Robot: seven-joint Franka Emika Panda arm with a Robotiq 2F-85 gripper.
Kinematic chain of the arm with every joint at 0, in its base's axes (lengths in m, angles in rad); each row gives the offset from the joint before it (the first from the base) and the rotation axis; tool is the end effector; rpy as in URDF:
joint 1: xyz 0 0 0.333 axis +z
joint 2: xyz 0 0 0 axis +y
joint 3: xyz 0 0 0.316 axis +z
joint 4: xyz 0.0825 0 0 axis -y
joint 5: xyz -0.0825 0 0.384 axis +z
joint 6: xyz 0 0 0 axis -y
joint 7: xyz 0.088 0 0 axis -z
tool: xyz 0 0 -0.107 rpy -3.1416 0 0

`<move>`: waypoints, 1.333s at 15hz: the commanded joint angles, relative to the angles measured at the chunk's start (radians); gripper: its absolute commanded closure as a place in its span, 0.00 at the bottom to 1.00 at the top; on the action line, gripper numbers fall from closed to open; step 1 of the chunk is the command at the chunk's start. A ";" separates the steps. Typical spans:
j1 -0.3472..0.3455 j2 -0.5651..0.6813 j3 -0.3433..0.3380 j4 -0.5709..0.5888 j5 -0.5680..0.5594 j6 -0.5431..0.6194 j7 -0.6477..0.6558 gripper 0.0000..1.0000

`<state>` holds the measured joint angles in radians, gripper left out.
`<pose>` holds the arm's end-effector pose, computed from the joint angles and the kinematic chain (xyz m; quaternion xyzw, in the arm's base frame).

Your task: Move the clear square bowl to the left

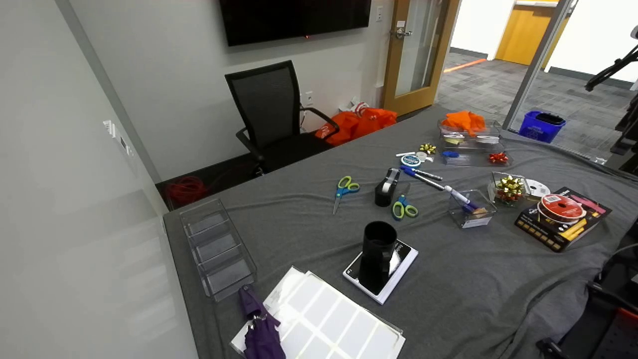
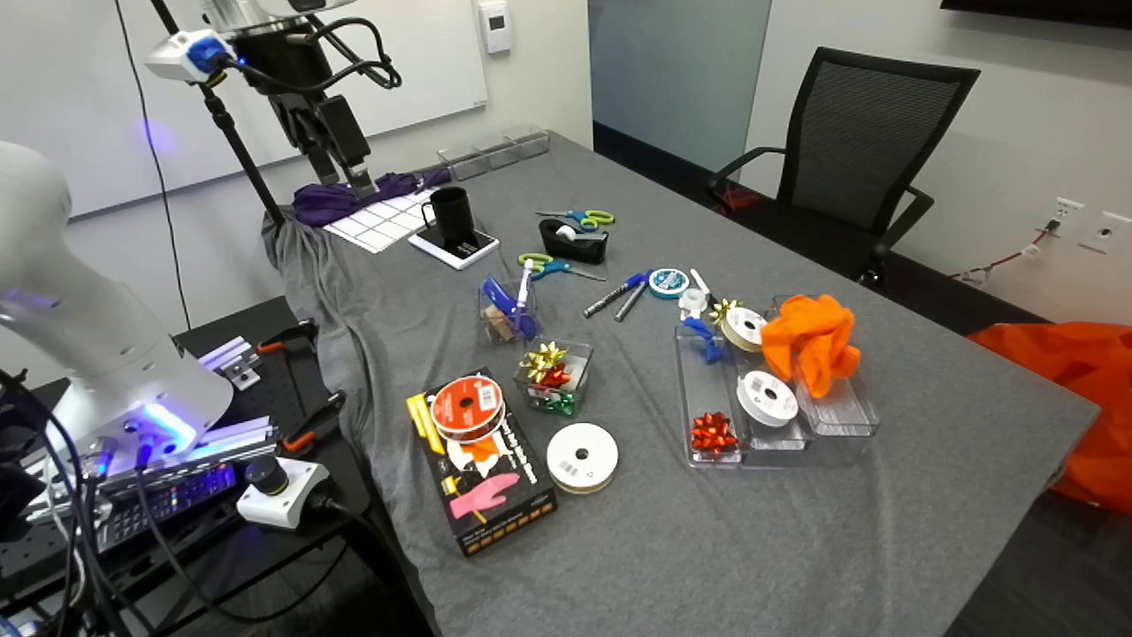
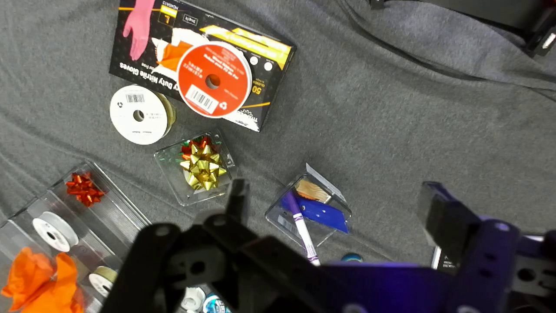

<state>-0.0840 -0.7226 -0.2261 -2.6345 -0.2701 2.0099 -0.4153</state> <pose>0.3227 -0.1218 0.4698 0.9894 0.1284 0.0269 0.0626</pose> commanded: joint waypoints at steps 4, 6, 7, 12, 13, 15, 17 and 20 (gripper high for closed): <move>-0.002 0.000 0.002 0.002 0.002 -0.002 -0.001 0.00; -0.002 0.000 0.002 0.002 0.002 -0.002 -0.001 0.00; -0.002 0.000 0.002 0.002 0.002 -0.002 -0.001 0.00; -0.005 0.007 -0.001 -0.022 0.000 0.056 0.018 0.00; -0.006 0.018 0.000 -0.025 0.000 0.081 0.033 0.00; -0.006 0.045 0.002 -0.028 0.007 0.126 0.060 0.00; -0.005 0.085 0.003 -0.019 0.022 0.149 0.083 0.00; -0.033 0.166 0.016 -0.008 0.006 0.245 0.168 0.00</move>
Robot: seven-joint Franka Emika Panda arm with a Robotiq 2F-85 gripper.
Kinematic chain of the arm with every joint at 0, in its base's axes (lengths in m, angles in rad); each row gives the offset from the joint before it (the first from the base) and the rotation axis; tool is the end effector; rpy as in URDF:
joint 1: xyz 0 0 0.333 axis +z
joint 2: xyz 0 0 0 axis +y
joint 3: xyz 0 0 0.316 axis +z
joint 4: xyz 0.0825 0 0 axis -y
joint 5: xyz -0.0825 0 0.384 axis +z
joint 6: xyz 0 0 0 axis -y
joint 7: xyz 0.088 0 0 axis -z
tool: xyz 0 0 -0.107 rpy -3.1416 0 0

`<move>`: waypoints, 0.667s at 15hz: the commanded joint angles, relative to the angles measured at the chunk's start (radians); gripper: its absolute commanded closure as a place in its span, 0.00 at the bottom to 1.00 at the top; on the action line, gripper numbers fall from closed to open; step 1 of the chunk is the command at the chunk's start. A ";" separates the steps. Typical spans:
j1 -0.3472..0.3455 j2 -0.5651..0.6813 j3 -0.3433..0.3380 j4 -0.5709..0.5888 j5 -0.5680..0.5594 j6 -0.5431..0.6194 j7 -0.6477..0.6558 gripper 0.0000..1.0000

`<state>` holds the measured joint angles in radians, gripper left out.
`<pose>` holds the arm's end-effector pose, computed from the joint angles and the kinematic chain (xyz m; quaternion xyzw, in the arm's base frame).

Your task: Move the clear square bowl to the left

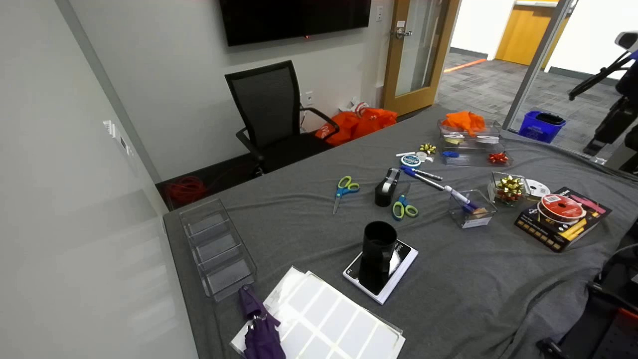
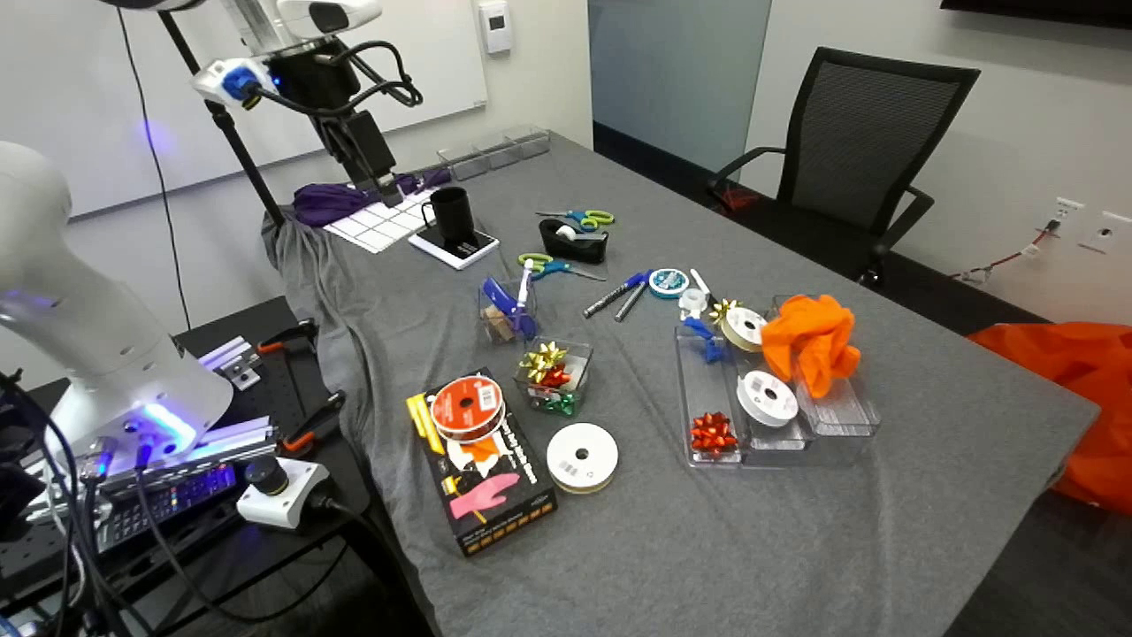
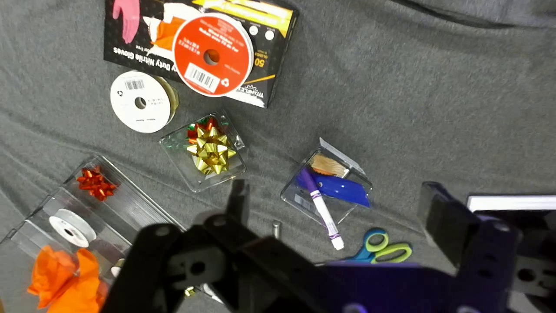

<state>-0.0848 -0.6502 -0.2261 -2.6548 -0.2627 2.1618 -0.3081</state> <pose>0.3435 -0.1210 0.4503 0.9927 0.0809 0.0598 0.0659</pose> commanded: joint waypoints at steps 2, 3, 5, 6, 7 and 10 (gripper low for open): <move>-0.047 0.158 0.013 0.031 -0.004 0.168 0.104 0.00; -0.055 0.198 0.008 0.043 -0.004 0.220 0.117 0.00; -0.079 0.273 0.011 0.058 -0.017 0.320 0.145 0.00; -0.094 0.309 0.014 0.066 -0.028 0.366 0.158 0.00; -0.113 0.350 0.016 0.069 -0.046 0.423 0.172 0.00; -0.148 0.461 0.013 0.104 -0.069 0.510 0.199 0.00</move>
<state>-0.1861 -0.3169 -0.2260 -2.6072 -0.3028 2.5994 -0.1376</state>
